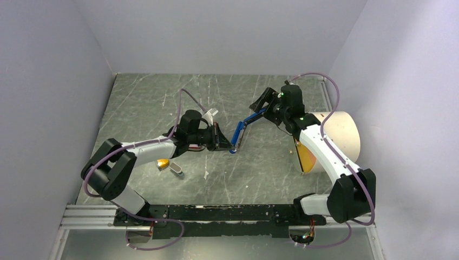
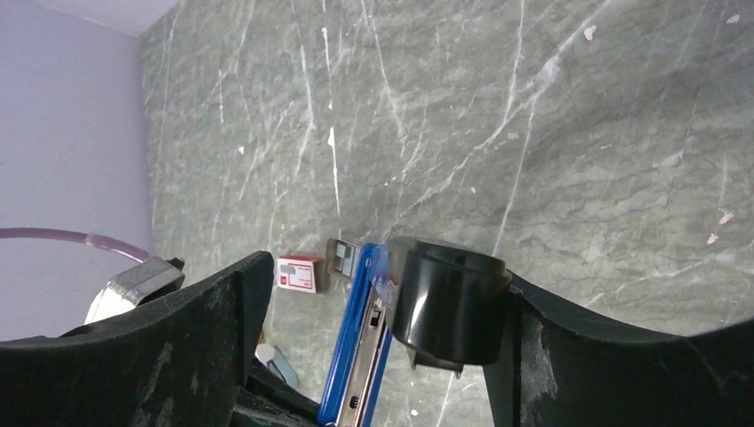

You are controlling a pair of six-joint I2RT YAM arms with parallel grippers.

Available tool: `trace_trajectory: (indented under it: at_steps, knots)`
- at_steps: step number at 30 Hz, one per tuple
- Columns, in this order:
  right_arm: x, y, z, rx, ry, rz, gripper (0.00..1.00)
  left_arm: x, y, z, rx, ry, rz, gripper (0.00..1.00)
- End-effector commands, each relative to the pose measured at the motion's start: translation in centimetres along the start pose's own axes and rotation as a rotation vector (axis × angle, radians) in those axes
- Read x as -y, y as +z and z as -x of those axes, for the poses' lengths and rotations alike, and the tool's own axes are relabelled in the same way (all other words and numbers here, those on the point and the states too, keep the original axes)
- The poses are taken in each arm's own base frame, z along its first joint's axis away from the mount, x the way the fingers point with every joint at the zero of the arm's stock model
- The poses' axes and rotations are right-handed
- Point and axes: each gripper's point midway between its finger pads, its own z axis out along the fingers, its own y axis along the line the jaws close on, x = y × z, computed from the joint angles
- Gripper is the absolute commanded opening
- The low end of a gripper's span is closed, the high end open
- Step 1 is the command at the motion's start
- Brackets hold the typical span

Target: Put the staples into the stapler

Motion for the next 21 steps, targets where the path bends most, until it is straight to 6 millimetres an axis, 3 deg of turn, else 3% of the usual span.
trace_trajectory:
  at_steps: [1, 5, 14, 18, 21]
  knots:
    - [0.5, 0.8, -0.7, -0.013, 0.017, -0.001, 0.84, 3.5, -0.2, 1.5, 0.021, 0.061, -0.146, 0.05]
    - [1.5, 1.6, -1.0, -0.021, 0.027, -0.049, 0.77, 2.6, -0.2, 1.5, 0.020, 0.054, -0.121, 0.05]
    - [1.5, 1.8, -1.2, -0.028, 0.025, -0.040, 0.82, 1.6, -0.9, 0.8, -0.004, 0.043, -0.116, 0.05]
    - [1.4, 1.7, -0.6, -0.018, 0.014, -0.046, 0.77, 1.1, -1.5, 0.4, -0.025, 0.057, -0.107, 0.05]
    - [1.5, 2.0, -0.5, -0.021, 0.026, -0.056, 0.68, 1.4, -1.8, -0.1, -0.042, 0.070, -0.128, 0.05]
